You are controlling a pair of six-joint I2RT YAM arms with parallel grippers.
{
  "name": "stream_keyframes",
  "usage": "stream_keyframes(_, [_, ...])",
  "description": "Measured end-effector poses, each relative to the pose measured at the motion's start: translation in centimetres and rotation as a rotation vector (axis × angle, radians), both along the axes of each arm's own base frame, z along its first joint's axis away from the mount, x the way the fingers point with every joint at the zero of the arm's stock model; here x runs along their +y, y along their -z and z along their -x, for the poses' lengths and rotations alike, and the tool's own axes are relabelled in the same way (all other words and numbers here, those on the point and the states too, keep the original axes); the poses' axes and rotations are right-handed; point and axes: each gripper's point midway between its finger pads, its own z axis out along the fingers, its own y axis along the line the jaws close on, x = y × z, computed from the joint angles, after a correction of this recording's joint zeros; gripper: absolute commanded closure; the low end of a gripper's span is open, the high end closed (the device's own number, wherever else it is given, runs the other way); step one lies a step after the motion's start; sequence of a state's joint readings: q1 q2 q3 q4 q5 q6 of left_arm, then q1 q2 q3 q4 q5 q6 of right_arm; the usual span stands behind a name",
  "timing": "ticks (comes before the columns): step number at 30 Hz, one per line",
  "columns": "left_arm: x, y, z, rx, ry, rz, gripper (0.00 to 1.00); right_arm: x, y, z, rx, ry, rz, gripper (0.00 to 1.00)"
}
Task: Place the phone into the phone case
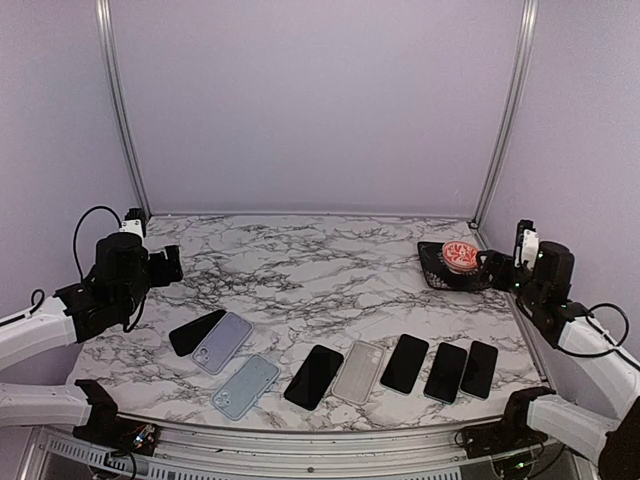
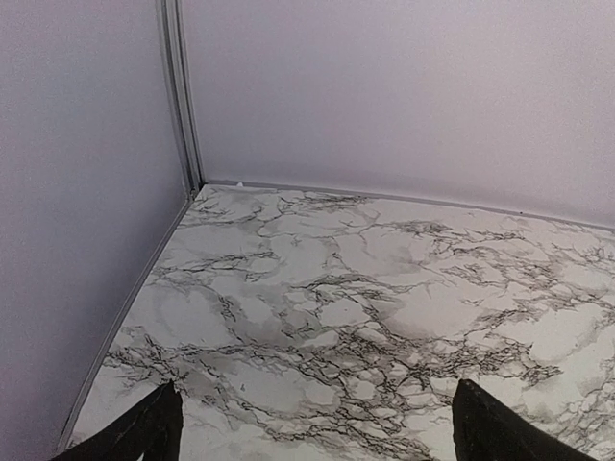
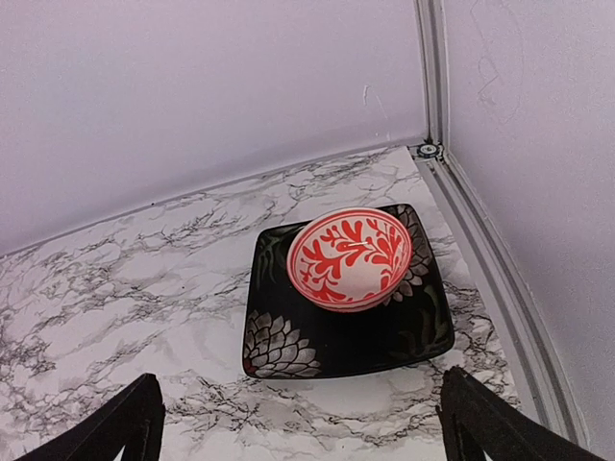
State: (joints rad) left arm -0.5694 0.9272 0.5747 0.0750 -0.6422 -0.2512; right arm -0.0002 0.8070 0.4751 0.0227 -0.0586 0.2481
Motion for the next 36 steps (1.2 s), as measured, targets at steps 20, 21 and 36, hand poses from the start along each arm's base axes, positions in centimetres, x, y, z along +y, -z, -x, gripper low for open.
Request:
stream_keyframes(20, [-5.6,-2.4,-1.3,0.077,0.263,0.033,0.03,7.9,-9.3,0.3,-0.268,-0.412,-0.120,0.11])
stream_keyframes(21, [-6.4,-2.0,-1.6,0.112,0.280,0.039,0.06,9.6,-9.6,-0.1,-0.258,-0.472,-0.115,0.12])
stream_keyframes(36, [-8.8,12.7,3.7,0.672,0.300,0.026,0.50,26.3,-3.6,0.5,-0.012,-0.902,0.172,0.16])
